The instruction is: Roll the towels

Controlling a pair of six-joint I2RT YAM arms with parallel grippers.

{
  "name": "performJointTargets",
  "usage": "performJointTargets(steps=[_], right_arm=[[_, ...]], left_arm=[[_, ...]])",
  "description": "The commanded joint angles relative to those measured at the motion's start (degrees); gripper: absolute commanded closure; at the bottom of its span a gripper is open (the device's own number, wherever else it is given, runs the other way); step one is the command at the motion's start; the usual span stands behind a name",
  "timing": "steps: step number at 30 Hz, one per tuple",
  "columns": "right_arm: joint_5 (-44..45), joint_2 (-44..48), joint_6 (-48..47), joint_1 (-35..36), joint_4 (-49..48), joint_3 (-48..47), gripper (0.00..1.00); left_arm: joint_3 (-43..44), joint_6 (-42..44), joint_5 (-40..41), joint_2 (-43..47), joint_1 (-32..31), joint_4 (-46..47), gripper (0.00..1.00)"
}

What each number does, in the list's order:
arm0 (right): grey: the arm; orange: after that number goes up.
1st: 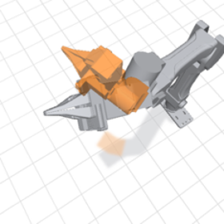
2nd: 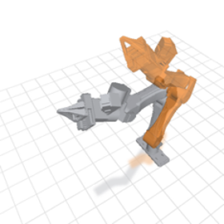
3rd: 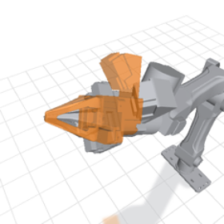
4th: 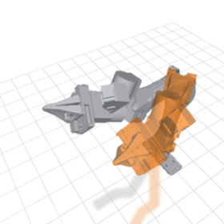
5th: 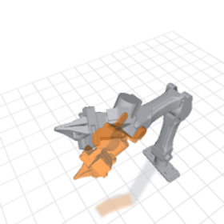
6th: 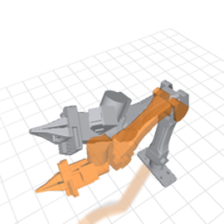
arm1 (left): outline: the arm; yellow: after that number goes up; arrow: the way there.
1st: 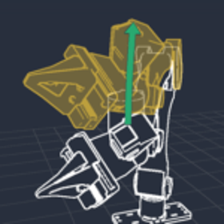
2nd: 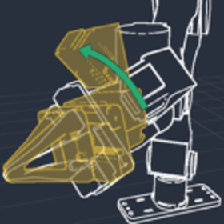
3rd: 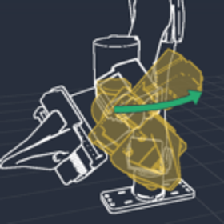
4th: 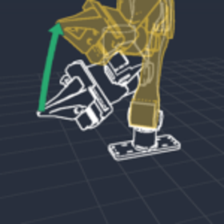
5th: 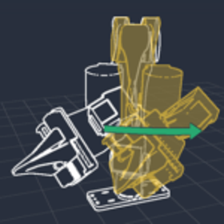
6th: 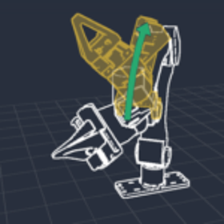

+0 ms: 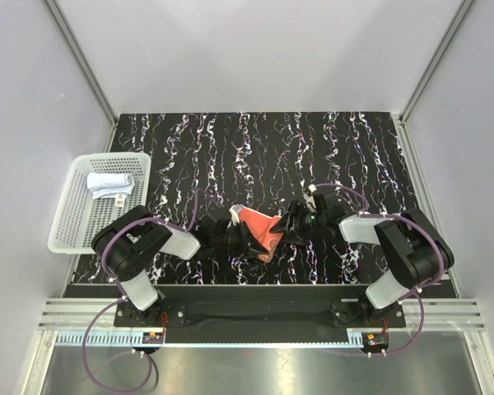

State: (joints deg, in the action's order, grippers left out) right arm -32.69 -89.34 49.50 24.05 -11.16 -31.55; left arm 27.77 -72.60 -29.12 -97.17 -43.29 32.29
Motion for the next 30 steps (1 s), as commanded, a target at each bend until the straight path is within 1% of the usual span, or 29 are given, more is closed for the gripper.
performJointTargets(steps=[1, 4, 6, 7, 9, 10, 12, 14, 20, 21, 23, 24, 25, 27, 28, 29, 30], right_arm=[[-0.54, -3.11, 2.01, 1.78, -7.91, -1.58, 0.32], [-0.27, -6.1, 2.62, 2.75, -9.41, -2.11, 0.33], [-0.1, -7.6, 2.62, 2.93, -9.58, -2.64, 0.36], [-0.1, -7.95, 2.54, 3.02, -9.58, -2.64, 0.47], [0.25, -8.74, 2.45, 3.1, -7.93, -2.99, 0.54], [0.34, -8.92, 2.19, 3.02, -7.13, -3.69, 0.63], [0.61, -8.66, 1.57, 3.02, -4.76, -4.22, 0.68], [1.39, -7.87, 0.78, 3.02, -2.74, -5.1, 0.71], [4.47, -5.24, -2.73, 3.19, 6.4, -8.79, 0.74], [4.91, -5.06, -3.69, 3.11, 9.37, -9.49, 0.79], [6.48, -4.71, -4.84, 3.19, 13.42, -11.95, 0.82], [7.28, -4.62, -6.15, 3.37, 17.62, -12.91, 0.89], [8.16, -4.53, -6.95, 3.46, 19.66, -14.92, 0.92], [10.53, -4.96, -8.96, 3.63, 26.32, -17.13, 0.95], [11.06, -5.14, -9.67, 3.63, 28.1, -19.06, 0.96], [12.2, -5.66, -10.29, 3.72, 29.77, -19.94, 0.96], [12.99, -5.93, -11.25, 3.89, 33.1, -20.82, 0.97]], left_arm=[[-0.7, -2.81, -3.57, -1.36, 0.57, 6.11, 0.93], [-0.17, -2.46, -3.66, -1.62, 0.57, 5.33, 0.93], [-0.35, -2.72, -4.01, -1.89, 0.75, 5.76, 0.93], [-0.26, -2.81, -4.18, -2.06, 0.84, 5.94, 0.93], [-0.26, -3.08, -4.71, -2.32, 1.1, 6.55, 0.92], [-0.35, -2.99, -4.63, -2.24, 1.1, 6.47, 0.92], [-0.7, -2.81, -4.45, -2.33, 1.28, 6.82, 0.92], [-0.96, -2.99, -4.36, -2.59, 1.36, 7.52, 0.91], [-2.02, -3.25, -3.84, -2.86, 1.36, 9.28, 0.89], [-2.1, -2.9, -3.66, -2.59, 1.36, 9.02, 0.89], [-1.76, -0.97, -2.44, -1.54, 1.36, 6.65, 0.85], [-1.32, -0.01, -1.99, -0.93, 1.28, 5.25, 0.84], [-0.79, 1.22, -1.29, -0.14, 1.28, 0.8, 0.82], [1.05, 5.52, 1.52, 3.01, 1.01, -4.76, 0.75], [1.75, 8.58, 2.66, 4.17, 1.01, -10.27, 0.73], [3.33, 9.83, 4.5, 6.0, 0.93, -12.93, 0.71], [3.95, 11.15, 5.38, 6.72, 0.84, -15.22, 0.66]])
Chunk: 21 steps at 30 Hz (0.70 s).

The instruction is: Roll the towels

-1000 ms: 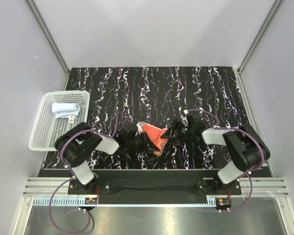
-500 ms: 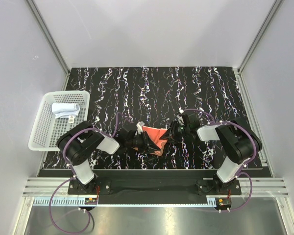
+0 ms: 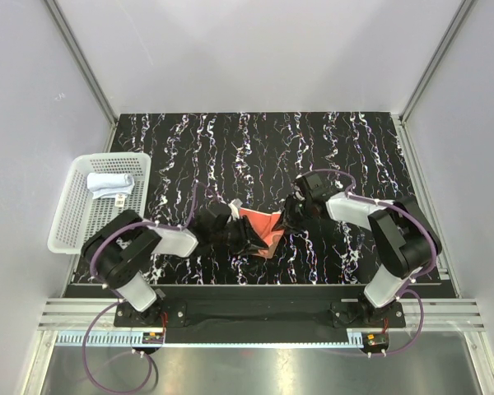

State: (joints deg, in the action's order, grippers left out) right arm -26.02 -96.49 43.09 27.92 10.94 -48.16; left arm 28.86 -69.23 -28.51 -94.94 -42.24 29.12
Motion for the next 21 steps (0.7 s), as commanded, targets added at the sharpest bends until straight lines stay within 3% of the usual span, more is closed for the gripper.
performJointTargets(steps=[1, 6, 13, 17, 21], right_arm=[[7.12, 0.87, -5.29, 0.29, 12.77, -5.87, 0.98], [10.81, -1.51, -7.58, 1.34, 21.47, -10.28, 0.98], [14.06, -4.05, -8.46, 3.28, 27.55, -15.2, 0.99], [14.86, -5.29, -8.55, 3.98, 28.96, -16.52, 0.99], [14.95, -6.43, -8.81, 4.24, 29.66, -17.49, 0.99]], left_arm=[[3.74, 10.15, 5.48, 5.11, -0.21, -16.34, 0.63], [8.3, 16.57, 13.9, 9.94, -2.32, -27.87, 0.55], [19.54, 25.28, 39.63, 13.9, -13.12, -47.29, 0.46], [25.08, 27.48, 49.57, 12.59, -21.19, -52.15, 0.44], [29.84, 29.68, 54.17, 9.51, -26.04, -53.82, 0.43]])
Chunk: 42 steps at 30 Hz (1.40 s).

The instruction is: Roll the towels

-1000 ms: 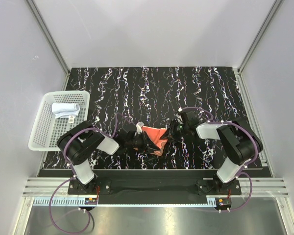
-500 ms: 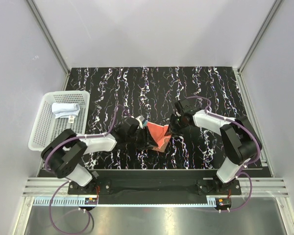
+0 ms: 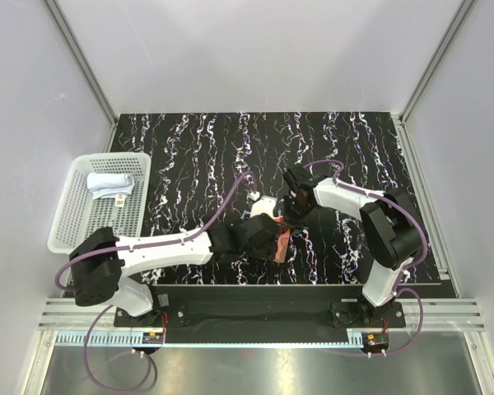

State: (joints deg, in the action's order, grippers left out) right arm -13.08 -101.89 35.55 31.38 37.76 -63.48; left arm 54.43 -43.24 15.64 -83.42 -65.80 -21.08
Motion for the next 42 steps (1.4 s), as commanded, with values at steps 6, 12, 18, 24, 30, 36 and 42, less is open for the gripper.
performJointTargets(steps=[6, 12, 18, 24, 30, 36, 42], right_arm=[[0.87, -2.44, -1.71, 0.79, 2.85, -3.05, 0.99], [-0.36, -2.7, -1.89, 0.79, 2.23, -2.7, 0.99], [-1.59, -2.44, -2.24, 0.79, 1.36, -1.65, 0.99], [-2.65, -2.7, -2.42, 0.79, 0.56, -1.03, 0.99], [-3.97, -2.97, -2.5, 0.79, 0.04, -1.03, 0.99], [-6.07, -3.32, -2.77, 0.88, -0.58, -0.59, 0.99], [-8.8, -3.06, -2.85, 0.79, -1.28, 0.55, 0.99]], left_arm=[[10.33, 3.96, 12.31, -9.39, -7.23, -3.97, 0.41], [15.16, 0.98, 15.38, -15.98, -10.05, -6.24, 0.39], [16.14, -0.09, 17.06, -20.55, -10.23, -6.52, 0.37], [15.88, -0.88, 15.92, -23.98, -10.23, -5.64, 0.37], [13.95, -1.84, 15.21, -25.92, -10.14, -3.97, 0.42], [10.79, -2.11, 14.86, -26.1, -8.56, -1.51, 0.64], [7.36, -1.76, 11.96, -24.52, -5.66, 2.09, 0.95]])
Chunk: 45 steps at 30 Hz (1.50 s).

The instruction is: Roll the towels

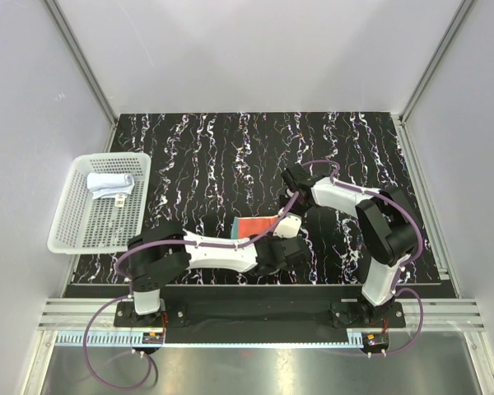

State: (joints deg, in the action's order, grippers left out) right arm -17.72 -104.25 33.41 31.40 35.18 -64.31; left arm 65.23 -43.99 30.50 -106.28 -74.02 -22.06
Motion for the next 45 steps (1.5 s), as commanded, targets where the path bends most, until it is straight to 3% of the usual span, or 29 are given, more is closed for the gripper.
performJointTargets(steps=[1, 3, 6, 7, 9, 10, 14, 17, 20, 24, 26, 33, 40, 45], right_arm=[[-3.82, -0.52, -0.89, 0.77, 1.47, 1.47, 0.98], [-3.47, -0.34, -1.24, 0.68, 1.73, 1.47, 0.96], [-1.89, -0.52, -1.94, 0.6, 2.96, 0.42, 0.83], [-1.01, -0.61, -2.29, 0.33, 3.66, -0.02, 0.69], [-0.48, -0.78, -2.73, -0.46, 4.46, -1.6, 0.59], [0.04, -0.78, -3.26, -1.5, 4.89, -2.3, 0.48], [1.1, -0.61, -4.49, -5.02, 7.96, -8.08, 0.33], [2.68, -0.78, -5.37, -6.87, 11.13, -13.53, 0.27], [4.61, 0.53, -5.55, -8.19, 12.98, -16.97, 0.26], [3.58, 5.52, -4.67, -8.72, 10.1, -14.45, 0.25], [2.08, 8.26, -3.44, -8.63, 5.53, -9.55, 0.26], [-10.39, 21.0, 4.37, -8.63, -15.54, 9.72, 0.26], [-15.86, 23.56, 8.51, -6.62, -28.49, 21.14, 0.26], [-16.12, 20.49, 13.16, -3.02, -39.44, 25.2, 0.28]], left_arm=[[-3.79, -1.01, -3.34, -1.04, 2.65, 3.25, 0.97], [-4.32, -0.93, -3.69, -0.25, 2.74, 3.34, 1.0], [-5.55, -0.31, -5.62, 1.77, 2.74, 4.39, 1.0], [-5.99, -0.05, -6.93, 3.43, 2.74, 4.92, 1.0], [-8.18, 0.13, -8.08, 5.37, 2.74, 6.42, 1.0], [-9.32, 0.13, -9.48, 7.56, 2.74, 7.12, 1.0], [-14.77, 0.48, -13.18, 13.37, 2.83, 13.17, 1.0], [-18.99, -0.22, -15.82, 17.06, 2.91, 17.03, 1.0], [-23.65, -2.23, -20.64, 20.92, 4.14, 21.86, 1.0], [-32.25, -7.42, -29.06, 25.23, 8.7, 32.59, 1.0], [-37.44, -9.44, -32.06, 26.82, 11.78, 39.16, 1.0], [-43.86, -15.68, -41.11, 29.64, 18.46, 49.21, 1.0], [-49.23, -23.42, -47.11, 27.71, 22.42, 63.97, 1.0], [-49.68, -24.74, -47.9, 24.99, 23.22, 65.74, 1.0]])
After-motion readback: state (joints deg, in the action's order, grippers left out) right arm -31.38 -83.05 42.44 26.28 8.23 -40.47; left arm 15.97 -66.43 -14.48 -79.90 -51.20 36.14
